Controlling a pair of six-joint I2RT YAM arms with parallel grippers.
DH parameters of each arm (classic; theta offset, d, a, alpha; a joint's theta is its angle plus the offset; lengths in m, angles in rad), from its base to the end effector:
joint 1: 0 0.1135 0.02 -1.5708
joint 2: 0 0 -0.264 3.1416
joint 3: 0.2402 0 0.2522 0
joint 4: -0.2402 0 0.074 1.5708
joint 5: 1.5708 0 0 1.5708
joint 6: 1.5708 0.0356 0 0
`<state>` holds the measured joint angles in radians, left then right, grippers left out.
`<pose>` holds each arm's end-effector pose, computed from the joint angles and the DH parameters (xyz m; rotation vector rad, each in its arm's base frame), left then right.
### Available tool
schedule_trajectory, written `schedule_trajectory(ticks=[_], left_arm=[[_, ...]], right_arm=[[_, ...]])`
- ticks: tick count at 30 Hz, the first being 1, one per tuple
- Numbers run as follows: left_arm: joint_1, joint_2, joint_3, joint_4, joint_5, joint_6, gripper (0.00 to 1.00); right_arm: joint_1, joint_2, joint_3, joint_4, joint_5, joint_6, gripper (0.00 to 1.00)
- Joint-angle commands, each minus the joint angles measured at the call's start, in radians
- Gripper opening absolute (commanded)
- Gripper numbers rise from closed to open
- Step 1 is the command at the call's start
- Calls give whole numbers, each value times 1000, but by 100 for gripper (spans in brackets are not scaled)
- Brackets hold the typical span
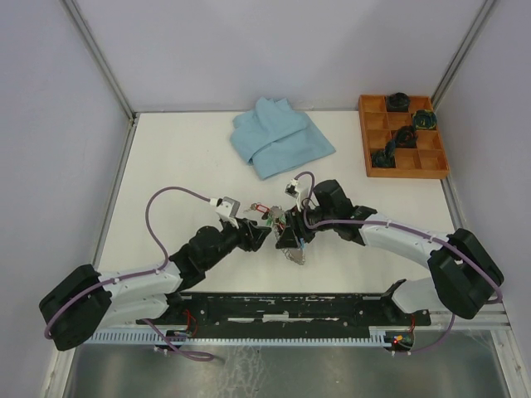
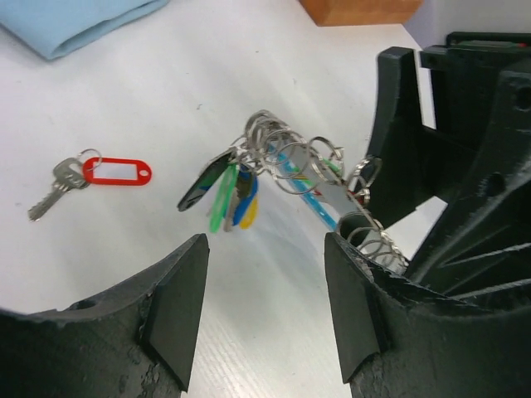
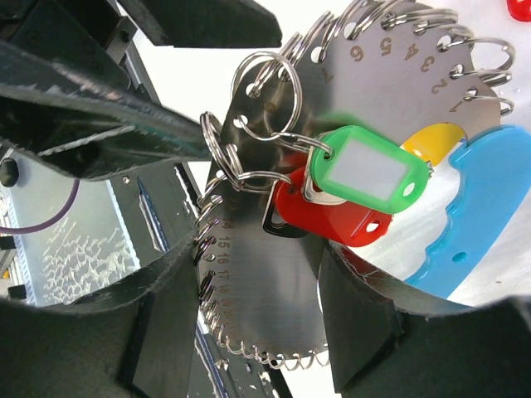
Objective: Put the keys on the keyring
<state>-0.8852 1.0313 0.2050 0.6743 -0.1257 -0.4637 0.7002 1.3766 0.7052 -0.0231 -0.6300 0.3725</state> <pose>0.1317 -0.1540 0.1840 0.2818 1.7825 -0.8775 0.1984 0.1946 0.2014 -0.7537 2.3104 1.2481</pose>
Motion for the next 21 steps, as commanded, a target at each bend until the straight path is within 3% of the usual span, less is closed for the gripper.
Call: schedule_trajectory(ticks=[1,12,21], left_arm=[[3,-15,35,-15,-91,16,64],[2,-46,-14,124,128,72,68],[2,29,34,107,107,84,68]], right_arm=[[2,-50,45,65,-39,-10,11],[-3,-44,45,70,-40,-5,11],[-4,-48,48,82,-62,2,12]])
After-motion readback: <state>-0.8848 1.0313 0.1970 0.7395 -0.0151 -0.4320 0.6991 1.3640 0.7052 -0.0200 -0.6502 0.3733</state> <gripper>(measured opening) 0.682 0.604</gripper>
